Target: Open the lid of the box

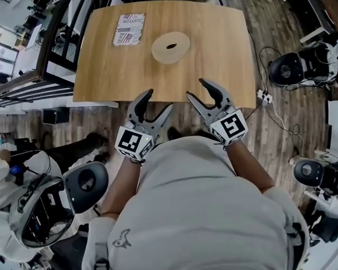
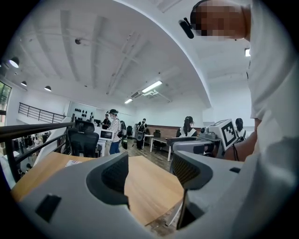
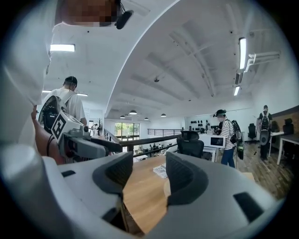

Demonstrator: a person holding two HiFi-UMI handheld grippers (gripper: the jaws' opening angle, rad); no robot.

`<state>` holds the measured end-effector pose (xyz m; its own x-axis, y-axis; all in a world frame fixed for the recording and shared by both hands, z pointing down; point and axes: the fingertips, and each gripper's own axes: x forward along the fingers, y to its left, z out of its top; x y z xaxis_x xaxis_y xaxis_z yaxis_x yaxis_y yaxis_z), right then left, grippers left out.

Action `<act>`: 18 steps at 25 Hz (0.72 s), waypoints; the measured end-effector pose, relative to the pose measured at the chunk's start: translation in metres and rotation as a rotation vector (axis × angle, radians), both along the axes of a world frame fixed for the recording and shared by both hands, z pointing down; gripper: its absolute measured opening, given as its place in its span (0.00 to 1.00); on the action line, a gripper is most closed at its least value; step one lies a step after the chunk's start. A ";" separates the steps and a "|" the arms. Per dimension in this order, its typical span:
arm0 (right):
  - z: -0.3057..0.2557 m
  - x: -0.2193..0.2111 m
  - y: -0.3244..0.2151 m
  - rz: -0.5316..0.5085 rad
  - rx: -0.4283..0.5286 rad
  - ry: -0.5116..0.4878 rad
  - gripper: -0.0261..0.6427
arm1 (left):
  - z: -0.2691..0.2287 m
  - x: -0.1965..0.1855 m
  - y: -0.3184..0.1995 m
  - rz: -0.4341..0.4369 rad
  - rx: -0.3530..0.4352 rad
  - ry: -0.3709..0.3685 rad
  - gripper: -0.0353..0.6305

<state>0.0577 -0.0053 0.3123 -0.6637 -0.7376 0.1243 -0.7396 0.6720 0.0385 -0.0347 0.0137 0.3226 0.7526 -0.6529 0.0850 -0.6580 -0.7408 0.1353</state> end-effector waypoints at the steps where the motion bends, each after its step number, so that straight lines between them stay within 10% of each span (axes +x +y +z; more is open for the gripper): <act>1: 0.002 -0.003 -0.004 -0.004 -0.004 0.003 0.38 | 0.001 -0.003 -0.004 -0.004 -0.001 0.000 0.49; 18: 0.052 -0.038 -0.089 -0.161 -0.100 0.039 0.38 | 0.041 -0.041 -0.072 -0.144 -0.055 -0.043 0.49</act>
